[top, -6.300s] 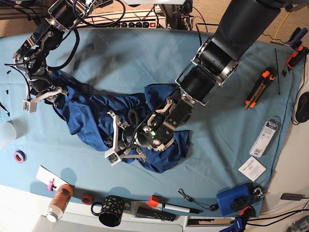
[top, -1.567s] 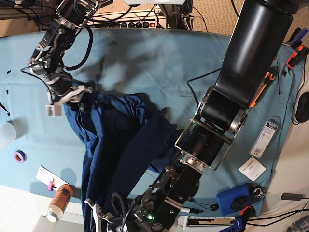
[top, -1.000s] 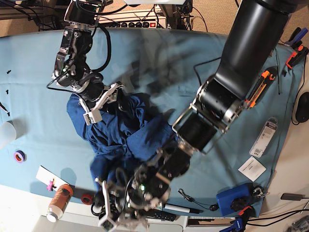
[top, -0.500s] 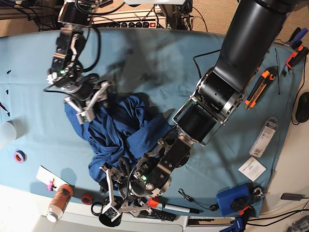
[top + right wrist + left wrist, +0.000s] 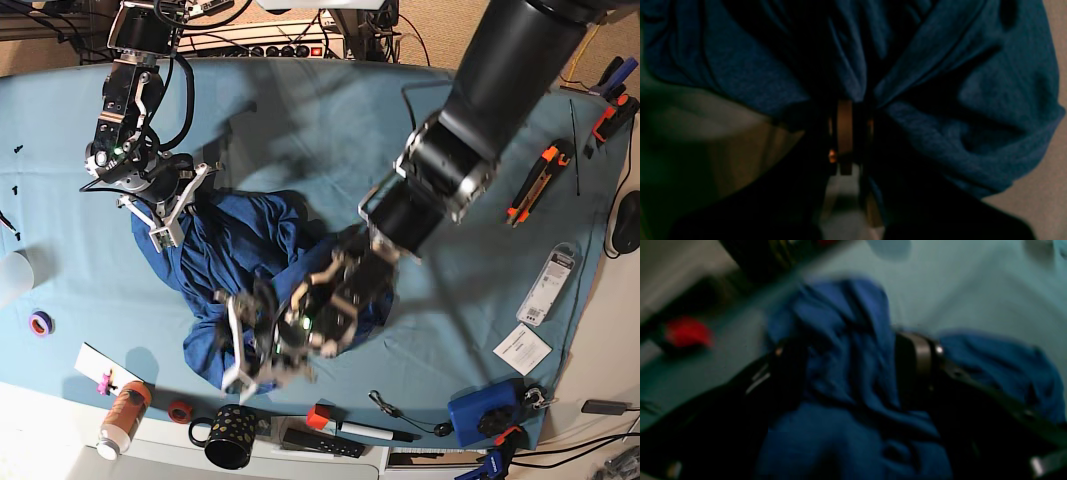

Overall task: Layout the t-shirt on the table in an organized manner, then fold the t-shirt properly
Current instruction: 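Grasp the shirt with both grippers near each other at the middle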

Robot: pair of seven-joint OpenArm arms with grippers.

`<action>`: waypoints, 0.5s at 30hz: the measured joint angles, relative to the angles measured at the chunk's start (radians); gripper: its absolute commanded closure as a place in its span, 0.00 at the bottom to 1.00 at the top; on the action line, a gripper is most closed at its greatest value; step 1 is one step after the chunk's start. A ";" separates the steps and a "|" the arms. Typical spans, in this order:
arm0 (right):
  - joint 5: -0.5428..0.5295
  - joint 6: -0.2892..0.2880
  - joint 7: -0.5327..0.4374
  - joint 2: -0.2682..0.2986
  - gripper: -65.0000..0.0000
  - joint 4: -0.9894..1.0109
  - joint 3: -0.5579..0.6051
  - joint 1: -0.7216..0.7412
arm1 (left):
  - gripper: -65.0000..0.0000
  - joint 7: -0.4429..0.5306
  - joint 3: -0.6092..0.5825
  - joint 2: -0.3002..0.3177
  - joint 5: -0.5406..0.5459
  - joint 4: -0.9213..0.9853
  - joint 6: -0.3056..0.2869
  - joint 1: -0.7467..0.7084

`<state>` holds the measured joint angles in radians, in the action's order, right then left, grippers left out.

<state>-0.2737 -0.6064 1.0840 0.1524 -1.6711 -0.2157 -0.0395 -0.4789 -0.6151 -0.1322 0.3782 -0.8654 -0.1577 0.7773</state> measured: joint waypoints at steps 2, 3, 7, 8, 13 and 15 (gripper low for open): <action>-0.039 -0.009 0.006 0.000 1.00 0.000 0.000 -0.006 | 0.38 0.001 0.000 0.000 -0.002 0.001 -0.019 -0.034; -0.075 -0.030 0.024 0.001 1.00 0.000 0.000 -0.010 | 0.38 0.002 0.000 0.000 0.000 0.001 -0.019 -0.047; -0.214 -0.084 0.085 0.003 1.00 -0.002 0.000 -0.027 | 0.42 0.005 0.000 0.000 0.002 0.001 -0.018 -0.083; -0.231 -0.086 0.086 0.003 1.00 -0.002 0.000 -0.034 | 0.45 0.004 0.000 0.000 0.003 0.001 -0.018 -0.088; -0.251 -0.087 0.082 0.003 1.00 -0.003 0.000 -0.052 | 0.64 0.008 0.000 0.000 0.028 0.001 0.057 -0.087; -0.253 -0.087 0.082 0.003 1.00 -0.004 0.000 -0.058 | 0.65 0.008 0.000 0.000 0.035 0.001 0.057 -0.087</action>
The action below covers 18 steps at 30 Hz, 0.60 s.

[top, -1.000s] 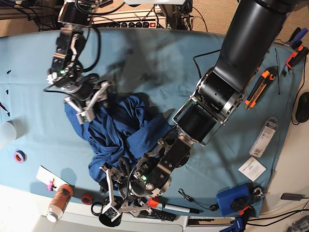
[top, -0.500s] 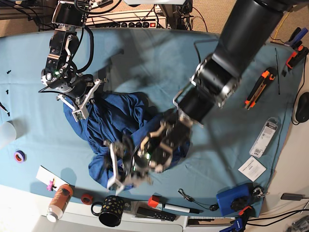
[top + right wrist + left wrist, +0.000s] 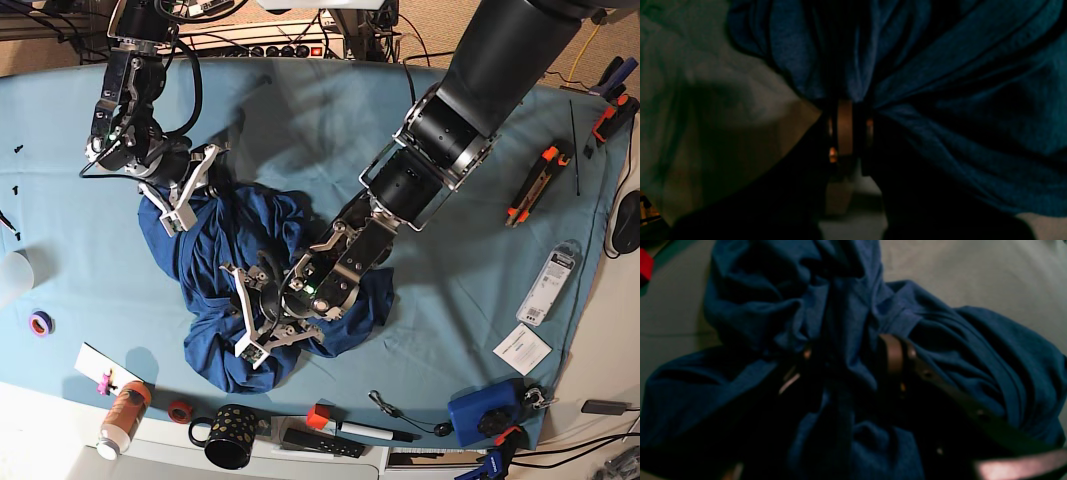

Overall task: Layout the t-shirt on the table in an organized manner, then fold the t-shirt properly
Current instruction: 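Grasp the shirt with both grippers near each other at the middle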

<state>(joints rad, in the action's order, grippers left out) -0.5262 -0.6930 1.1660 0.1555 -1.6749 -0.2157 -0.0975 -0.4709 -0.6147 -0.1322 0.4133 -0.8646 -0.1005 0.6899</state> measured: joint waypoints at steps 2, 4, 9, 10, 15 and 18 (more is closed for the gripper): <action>-0.012 0.000 -0.001 0.000 1.00 -0.001 0.000 -0.005 | 0.65 0.000 0.000 0.000 0.003 0.000 0.000 0.000; -0.025 0.000 -0.002 0.000 1.00 -0.001 0.000 -0.009 | 0.65 0.000 0.000 0.000 0.007 0.000 0.000 0.000; -0.120 0.000 0.072 0.000 1.00 0.000 0.000 -0.011 | 0.55 -0.001 0.000 0.000 -0.002 0.000 -0.001 -0.011; -0.150 0.000 0.101 0.000 1.00 0.000 0.000 -0.011 | 0.52 -0.002 0.000 0.000 -0.003 0.001 -0.009 -0.014; -0.266 0.000 0.174 0.000 1.00 0.000 0.000 -0.028 | 0.51 0.001 0.000 0.000 -0.004 0.037 -0.023 -0.011; -0.299 0.000 0.192 0.000 1.00 0.000 0.000 -0.043 | 0.51 0.026 0.000 0.000 -0.004 0.081 -0.023 -0.013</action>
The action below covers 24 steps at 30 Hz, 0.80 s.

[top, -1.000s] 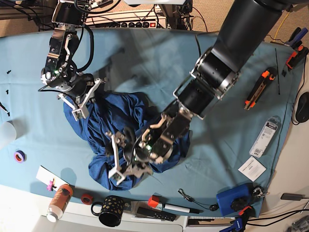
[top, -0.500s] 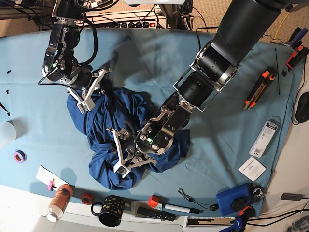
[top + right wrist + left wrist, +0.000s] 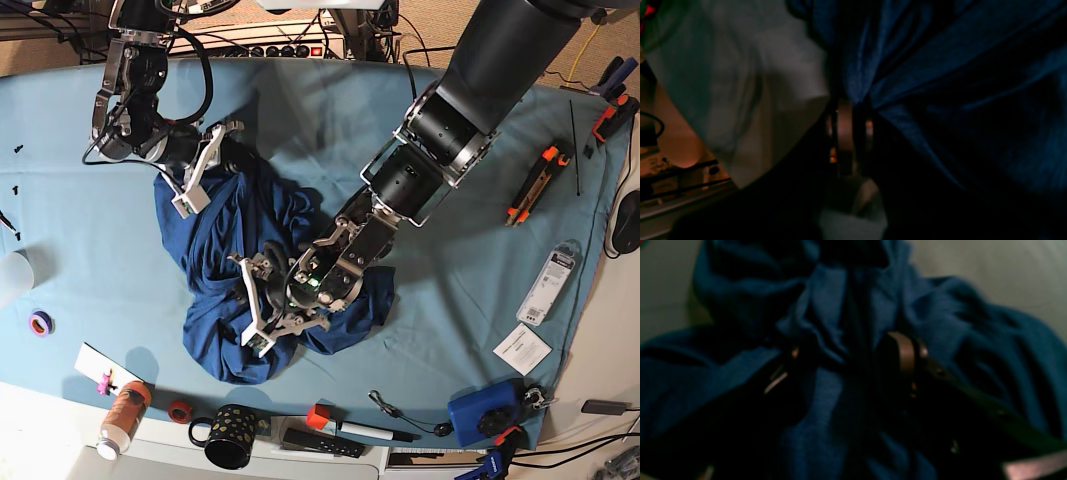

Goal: Layout the t-shirt on the table in an organized manner, then fold the t-shirt properly

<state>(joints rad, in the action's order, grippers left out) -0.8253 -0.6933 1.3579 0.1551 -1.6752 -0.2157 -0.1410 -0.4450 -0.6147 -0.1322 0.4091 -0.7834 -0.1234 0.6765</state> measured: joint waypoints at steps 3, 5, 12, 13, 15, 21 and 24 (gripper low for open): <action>-0.014 0.000 0.011 0.000 1.00 0.000 0.000 -0.006 | 0.51 0.028 0.000 0.000 0.000 0.051 -0.008 0.000; -0.014 0.000 0.011 0.000 1.00 0.000 0.000 -0.006 | 0.53 0.026 0.000 0.000 0.007 0.064 -0.039 0.000; -0.013 0.000 0.005 0.000 1.00 0.000 0.000 -0.006 | 1.00 0.029 0.001 0.000 0.191 0.063 -0.236 0.000; -0.013 0.000 0.002 0.000 1.00 0.000 0.000 -0.007 | 1.00 0.030 0.000 0.000 0.206 0.063 -0.273 0.000; -0.011 0.000 -0.009 0.000 1.00 0.000 0.000 -0.009 | 1.00 0.040 0.001 0.000 0.232 0.063 -0.338 0.000; -0.010 0.000 -0.023 0.000 1.00 0.001 0.000 -0.005 | 1.00 0.054 0.001 0.000 0.232 0.063 -0.367 0.001; -0.002 0.000 -0.023 0.000 1.00 0.001 0.000 0.008 | 1.00 0.054 0.001 0.000 0.232 0.063 -0.367 0.005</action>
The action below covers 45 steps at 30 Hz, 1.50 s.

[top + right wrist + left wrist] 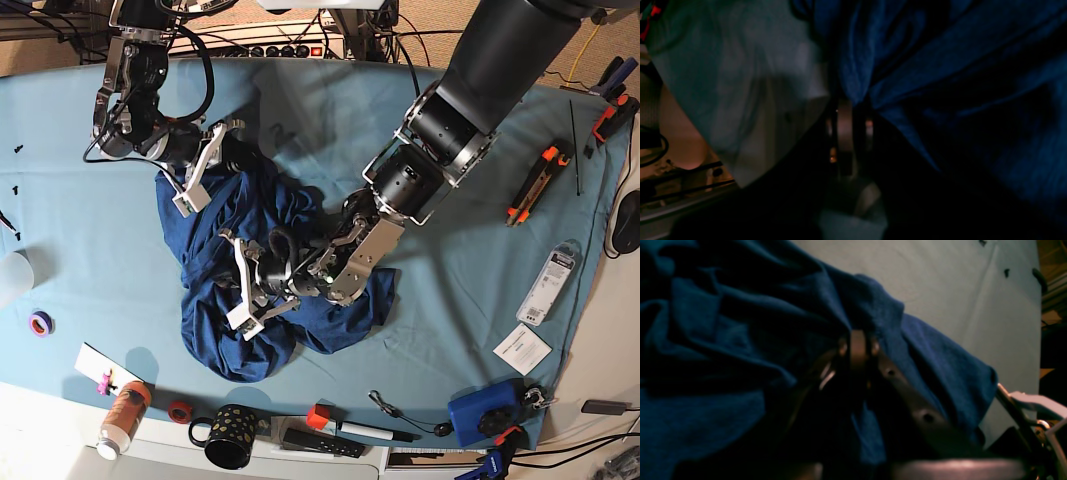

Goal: Layout the t-shirt on the table in an organized manner, then fold the t-shirt properly

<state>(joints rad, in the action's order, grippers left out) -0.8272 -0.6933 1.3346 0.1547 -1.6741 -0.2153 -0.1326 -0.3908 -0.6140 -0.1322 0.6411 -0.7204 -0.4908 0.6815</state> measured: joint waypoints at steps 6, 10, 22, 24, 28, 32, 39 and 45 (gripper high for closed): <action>-0.041 0.000 -0.014 0.000 1.00 0.001 0.000 0.010 | 1.00 -0.007 0.031 0.000 0.000 -0.023 0.000 -0.005; -0.143 0.000 -0.014 -0.034 1.00 0.002 0.000 0.018 | 1.00 -0.022 0.140 0.000 -0.001 -0.097 -0.027 0.005; -0.183 0.008 -0.030 -0.232 1.00 0.003 0.060 0.165 | 1.00 -0.268 0.473 0.016 0.170 -0.122 -0.056 0.224; -0.185 0.012 -0.040 -0.253 1.00 0.003 0.121 0.191 | 1.00 -0.275 0.489 0.052 0.172 -0.122 -0.058 0.257; -0.164 0.016 -0.101 -0.287 1.00 0.002 0.271 0.250 | 1.00 -0.290 0.495 0.150 0.172 -0.122 -0.057 0.320; -0.077 0.019 -0.140 -0.290 1.00 -0.001 0.444 0.341 | 1.00 -0.299 0.495 0.210 0.173 -0.120 -0.064 0.377; 0.099 -0.002 -0.188 -0.288 1.00 0.007 0.610 0.486 | 1.00 -0.246 0.497 0.318 0.210 -0.126 -0.024 0.541; 0.124 -0.004 -0.179 -0.288 1.00 0.003 0.585 0.566 | 1.00 -0.440 0.497 0.342 0.235 -0.132 -0.027 0.588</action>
<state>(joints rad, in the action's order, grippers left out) -0.7029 -0.6971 1.1553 -0.1329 -1.6714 0.3695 0.4335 -0.8307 -0.1165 0.2096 0.8764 -0.8524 -0.5175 1.2697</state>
